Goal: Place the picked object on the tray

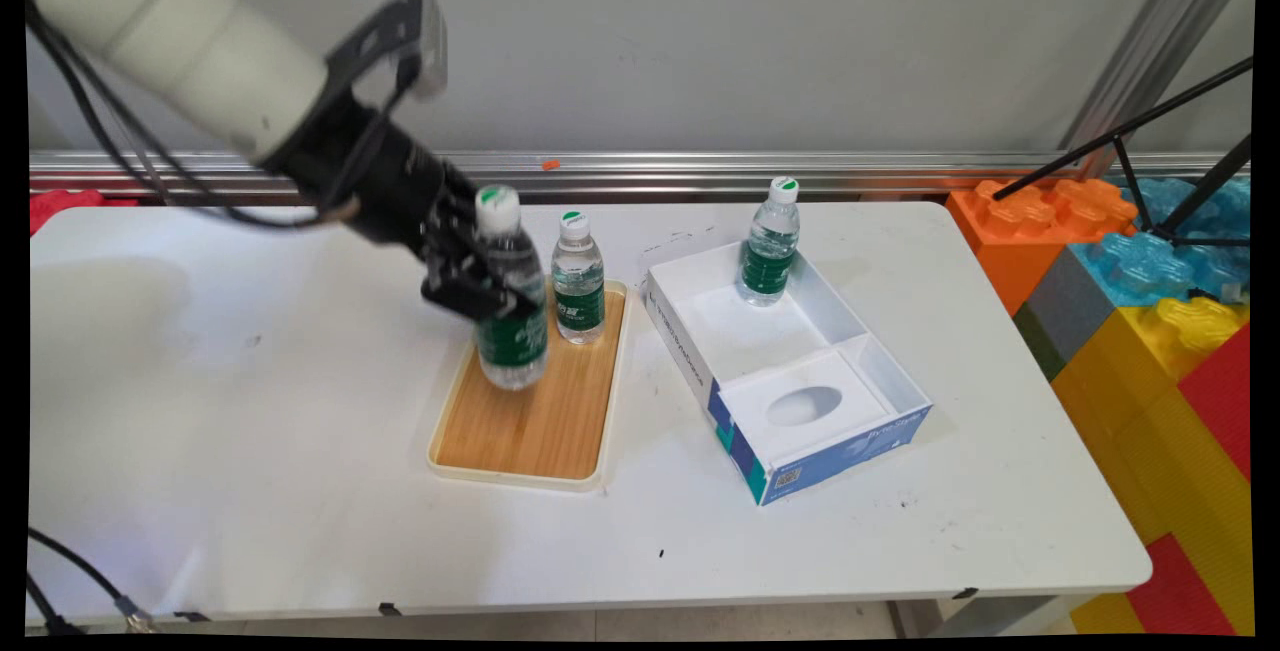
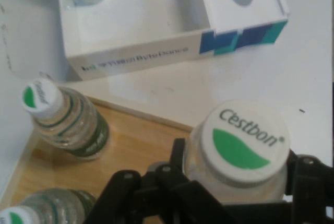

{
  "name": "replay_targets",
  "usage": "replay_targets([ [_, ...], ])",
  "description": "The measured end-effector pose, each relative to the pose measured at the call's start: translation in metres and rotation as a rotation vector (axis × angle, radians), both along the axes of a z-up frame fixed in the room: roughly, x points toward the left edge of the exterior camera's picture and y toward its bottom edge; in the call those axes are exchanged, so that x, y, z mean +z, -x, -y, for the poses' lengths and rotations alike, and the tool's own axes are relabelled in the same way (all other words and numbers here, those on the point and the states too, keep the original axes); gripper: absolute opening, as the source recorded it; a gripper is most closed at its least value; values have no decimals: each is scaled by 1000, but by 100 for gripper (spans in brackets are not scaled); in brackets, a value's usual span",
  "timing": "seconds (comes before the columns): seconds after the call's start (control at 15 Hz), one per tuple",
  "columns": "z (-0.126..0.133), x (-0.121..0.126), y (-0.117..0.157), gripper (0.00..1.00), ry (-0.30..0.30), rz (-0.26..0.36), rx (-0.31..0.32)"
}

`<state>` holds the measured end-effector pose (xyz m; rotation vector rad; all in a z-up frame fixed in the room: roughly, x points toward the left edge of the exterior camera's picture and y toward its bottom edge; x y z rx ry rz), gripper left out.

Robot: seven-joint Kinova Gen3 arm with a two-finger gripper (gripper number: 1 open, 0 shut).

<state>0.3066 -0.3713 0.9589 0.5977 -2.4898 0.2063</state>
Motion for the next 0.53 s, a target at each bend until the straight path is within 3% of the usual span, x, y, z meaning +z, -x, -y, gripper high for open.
replay_targets([
  [0.53,2,-78,14,0,83,-35,19],
])
